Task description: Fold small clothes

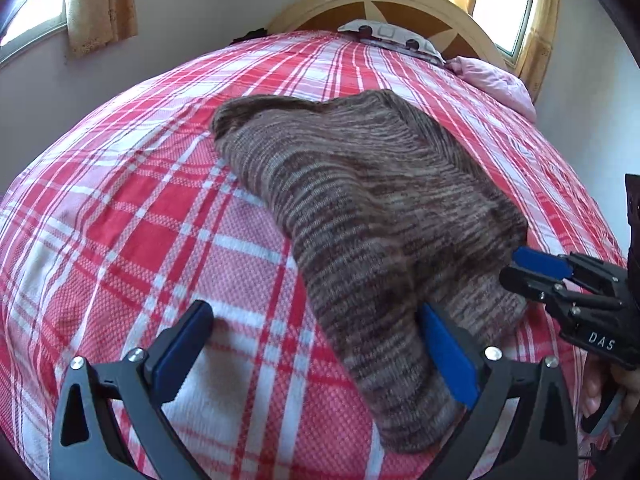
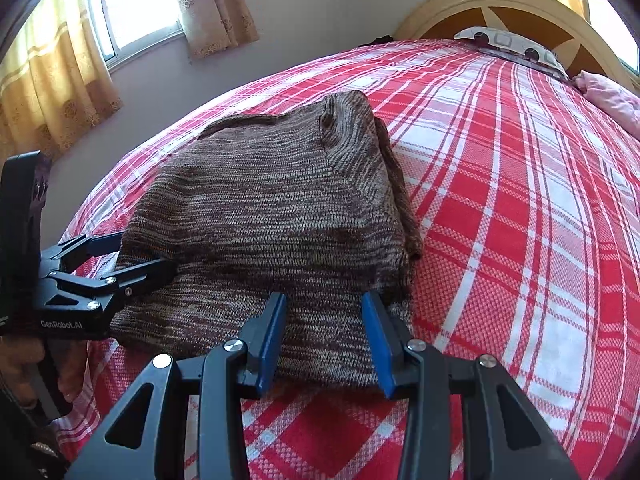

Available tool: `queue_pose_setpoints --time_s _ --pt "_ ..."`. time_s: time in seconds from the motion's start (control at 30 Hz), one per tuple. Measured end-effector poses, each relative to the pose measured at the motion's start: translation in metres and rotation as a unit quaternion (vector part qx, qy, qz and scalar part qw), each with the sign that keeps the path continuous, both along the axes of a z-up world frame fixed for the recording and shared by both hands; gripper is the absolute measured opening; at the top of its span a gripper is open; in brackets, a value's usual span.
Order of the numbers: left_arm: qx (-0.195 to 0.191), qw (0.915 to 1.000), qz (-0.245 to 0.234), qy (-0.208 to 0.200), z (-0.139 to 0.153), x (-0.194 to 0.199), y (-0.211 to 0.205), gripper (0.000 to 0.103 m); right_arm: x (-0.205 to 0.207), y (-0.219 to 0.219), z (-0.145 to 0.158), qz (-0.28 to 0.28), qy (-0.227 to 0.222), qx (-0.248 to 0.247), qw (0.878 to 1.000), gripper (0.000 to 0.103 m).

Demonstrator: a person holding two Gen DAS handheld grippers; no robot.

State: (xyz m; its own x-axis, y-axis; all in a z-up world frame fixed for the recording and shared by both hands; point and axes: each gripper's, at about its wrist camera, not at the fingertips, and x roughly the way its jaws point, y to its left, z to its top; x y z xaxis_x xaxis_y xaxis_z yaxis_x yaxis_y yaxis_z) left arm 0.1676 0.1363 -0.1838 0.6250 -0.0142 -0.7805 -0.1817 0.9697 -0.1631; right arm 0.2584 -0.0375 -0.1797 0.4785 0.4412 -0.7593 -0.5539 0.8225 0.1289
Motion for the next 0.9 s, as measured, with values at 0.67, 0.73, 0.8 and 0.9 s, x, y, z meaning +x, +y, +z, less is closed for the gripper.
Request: queue_pose_setpoints --time_s 0.67,0.73,0.8,0.9 --pt "0.033 0.9815 -0.015 -0.188 0.129 -0.096 -0.028 0.103 -0.15 -0.047 0.119 -0.085 -0.16 0.079 0.98 0.06" --pt "0.037 0.9792 -0.016 -0.199 0.137 -0.101 -0.029 0.103 -0.157 -0.047 0.129 -0.085 -0.171 0.085 0.978 0.06" --pt "0.039 0.9774 -0.014 -0.208 0.142 -0.106 -0.03 0.103 -0.164 -0.046 0.136 -0.084 -0.181 0.088 0.976 0.06" --pt "0.039 0.9756 -0.012 -0.216 0.147 -0.109 -0.031 0.103 -0.169 -0.044 0.14 -0.08 -0.187 0.093 0.975 0.06"
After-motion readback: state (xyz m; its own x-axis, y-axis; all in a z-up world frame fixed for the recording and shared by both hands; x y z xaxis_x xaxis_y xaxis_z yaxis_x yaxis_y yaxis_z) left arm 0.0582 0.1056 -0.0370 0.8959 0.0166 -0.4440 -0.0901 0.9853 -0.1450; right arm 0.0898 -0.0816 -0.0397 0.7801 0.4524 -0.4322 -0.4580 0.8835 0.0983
